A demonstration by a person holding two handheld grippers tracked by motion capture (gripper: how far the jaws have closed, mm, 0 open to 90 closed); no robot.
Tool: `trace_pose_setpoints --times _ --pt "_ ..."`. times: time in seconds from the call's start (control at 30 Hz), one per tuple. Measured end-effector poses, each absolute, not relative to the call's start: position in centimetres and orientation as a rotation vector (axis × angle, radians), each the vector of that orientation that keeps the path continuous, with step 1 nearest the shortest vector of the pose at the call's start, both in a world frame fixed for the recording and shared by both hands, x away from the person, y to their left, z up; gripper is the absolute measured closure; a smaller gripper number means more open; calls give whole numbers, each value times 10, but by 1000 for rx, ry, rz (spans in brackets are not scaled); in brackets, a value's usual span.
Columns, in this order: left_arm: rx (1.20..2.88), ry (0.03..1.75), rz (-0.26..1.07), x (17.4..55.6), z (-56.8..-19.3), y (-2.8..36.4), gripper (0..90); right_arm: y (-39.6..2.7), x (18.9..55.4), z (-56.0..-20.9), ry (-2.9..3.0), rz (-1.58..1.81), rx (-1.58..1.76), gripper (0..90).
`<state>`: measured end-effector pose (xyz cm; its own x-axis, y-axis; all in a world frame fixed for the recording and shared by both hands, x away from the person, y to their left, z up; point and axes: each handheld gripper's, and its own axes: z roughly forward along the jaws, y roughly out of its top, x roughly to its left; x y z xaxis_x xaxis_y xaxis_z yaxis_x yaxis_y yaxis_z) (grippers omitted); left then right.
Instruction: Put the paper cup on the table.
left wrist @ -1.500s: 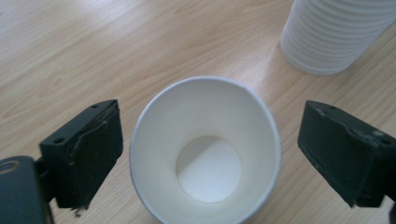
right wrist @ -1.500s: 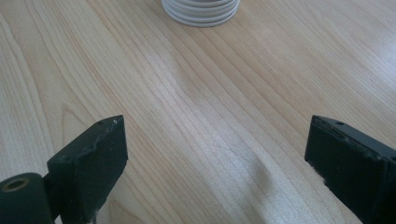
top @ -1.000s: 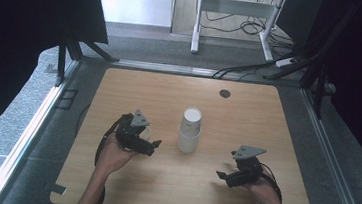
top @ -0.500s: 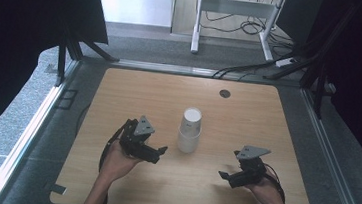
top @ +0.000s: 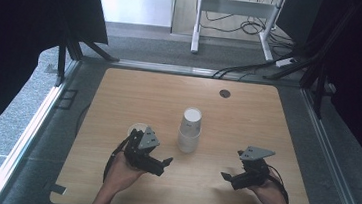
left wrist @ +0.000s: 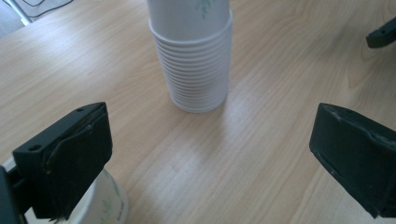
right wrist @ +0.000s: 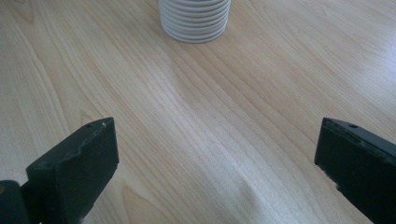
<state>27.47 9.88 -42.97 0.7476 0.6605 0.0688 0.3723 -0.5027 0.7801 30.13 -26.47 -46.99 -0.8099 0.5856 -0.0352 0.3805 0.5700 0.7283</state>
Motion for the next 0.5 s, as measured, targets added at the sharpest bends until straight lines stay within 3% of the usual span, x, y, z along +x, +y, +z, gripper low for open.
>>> trace_pose_setpoints --times 0.5 --pt "2153 755 385 251 -471 96 0 -272 286 -486 2553 1055 826 0"
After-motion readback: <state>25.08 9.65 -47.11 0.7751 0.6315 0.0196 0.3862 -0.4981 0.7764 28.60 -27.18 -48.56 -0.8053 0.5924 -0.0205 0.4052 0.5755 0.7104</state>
